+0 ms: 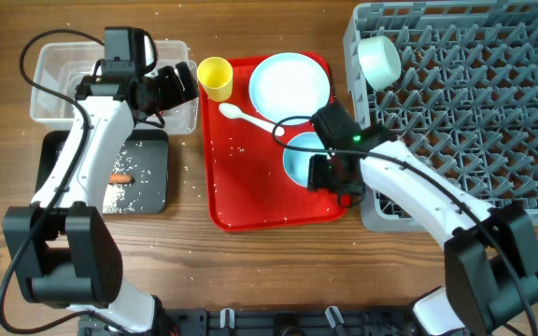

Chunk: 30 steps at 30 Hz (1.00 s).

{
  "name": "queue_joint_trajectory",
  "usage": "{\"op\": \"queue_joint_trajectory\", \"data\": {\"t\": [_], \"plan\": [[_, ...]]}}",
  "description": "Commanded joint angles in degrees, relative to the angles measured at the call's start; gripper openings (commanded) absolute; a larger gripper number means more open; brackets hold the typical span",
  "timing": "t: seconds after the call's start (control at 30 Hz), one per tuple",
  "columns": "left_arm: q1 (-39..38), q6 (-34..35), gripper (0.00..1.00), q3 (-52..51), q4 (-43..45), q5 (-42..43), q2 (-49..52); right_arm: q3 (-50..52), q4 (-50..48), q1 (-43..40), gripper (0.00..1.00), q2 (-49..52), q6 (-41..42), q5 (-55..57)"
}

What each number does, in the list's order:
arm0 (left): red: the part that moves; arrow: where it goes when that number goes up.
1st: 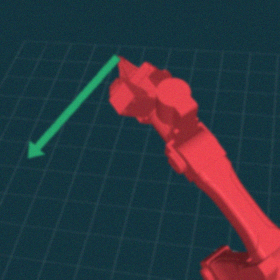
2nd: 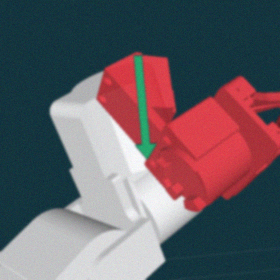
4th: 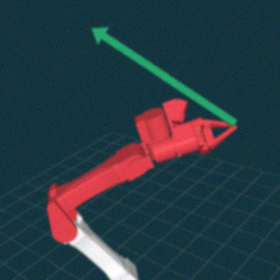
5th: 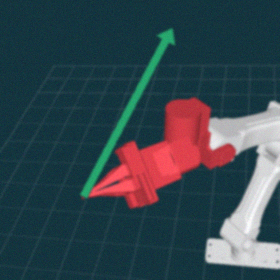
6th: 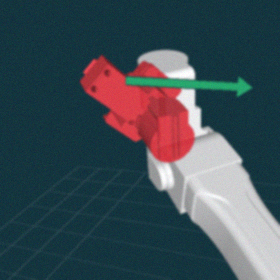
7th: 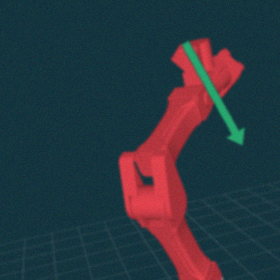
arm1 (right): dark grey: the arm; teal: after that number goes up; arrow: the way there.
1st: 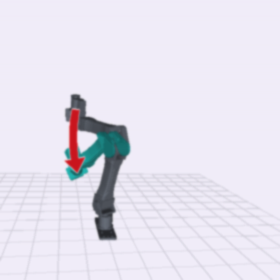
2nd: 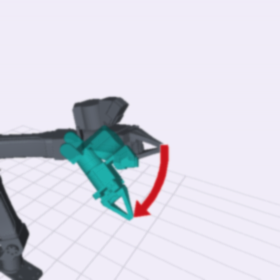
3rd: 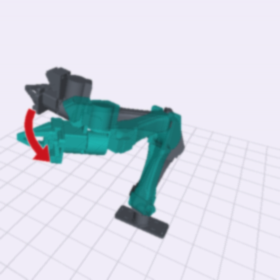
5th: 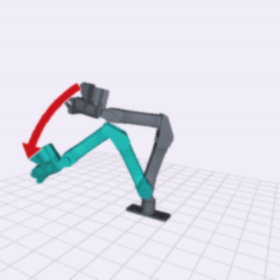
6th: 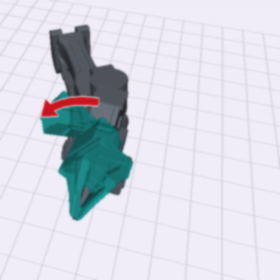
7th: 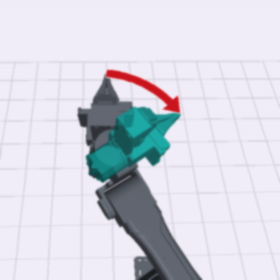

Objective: Sort waste into correct bins and load items into the dishwasher rack

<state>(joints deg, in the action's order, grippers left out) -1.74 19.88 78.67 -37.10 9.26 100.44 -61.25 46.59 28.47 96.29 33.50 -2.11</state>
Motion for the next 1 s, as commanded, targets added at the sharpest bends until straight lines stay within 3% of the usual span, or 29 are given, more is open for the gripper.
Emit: {"op": "queue_joint_trajectory", "data": {"t": [0.0, 0.17, 0.37, 0.47, 0.53, 0.63, 0.73, 0.83, 0.97], "plan": [[0.31, 0.09, 1.00, 0.72, 0.07, -0.33, 0.50, 4.15, -5.73, 0.24, 0.57, -0.48, 4.17, 2.56], [0.31, 0.09, 1.00, 0.72, 0.07, -0.33, 0.50, 6.19, -9.11, 0.22, 0.22, -0.07, 4.17, 2.78], [0.31, 0.09, 1.00, 0.72, 0.07, -0.33, 0.50, 2.56, -6.16, 0.22, 0.04, -0.59, 3.17, 2.54], [0.31, 0.09, 1.00, 0.72, 0.07, -0.33, 0.50, -3.93, -1.68, 0.17, 0.04, -3.67, -2.80, 3.02], [0.31, 0.09, 1.00, 0.72, 0.07, -0.33, 0.50, -10.69, 2.71, 0.17, 0.04, -7.65, -7.02, 9.49], [0.31, 0.09, 1.00, 0.72, 0.07, -0.33, 0.50, -14.88, 5.97, 0.17, 0.04, -12.00, -8.04, 31.43], [0.31, 0.09, 1.00, 0.72, 0.07, -0.33, 0.50, -14.86, 11.91, 0.02, 0.04, -12.61, -8.35, 66.12], [0.31, 0.09, 1.00, 0.72, 0.07, -0.33, 0.50, -14.86, 8.68, -2.19, 0.04, -10.60, -22.53, 74.14], [0.31, 0.09, 1.00, 0.72, 0.07, -0.33, 0.50, -14.86, -7.04, -6.78, 0.04, -5.25, -45.97, 74.14]]}}
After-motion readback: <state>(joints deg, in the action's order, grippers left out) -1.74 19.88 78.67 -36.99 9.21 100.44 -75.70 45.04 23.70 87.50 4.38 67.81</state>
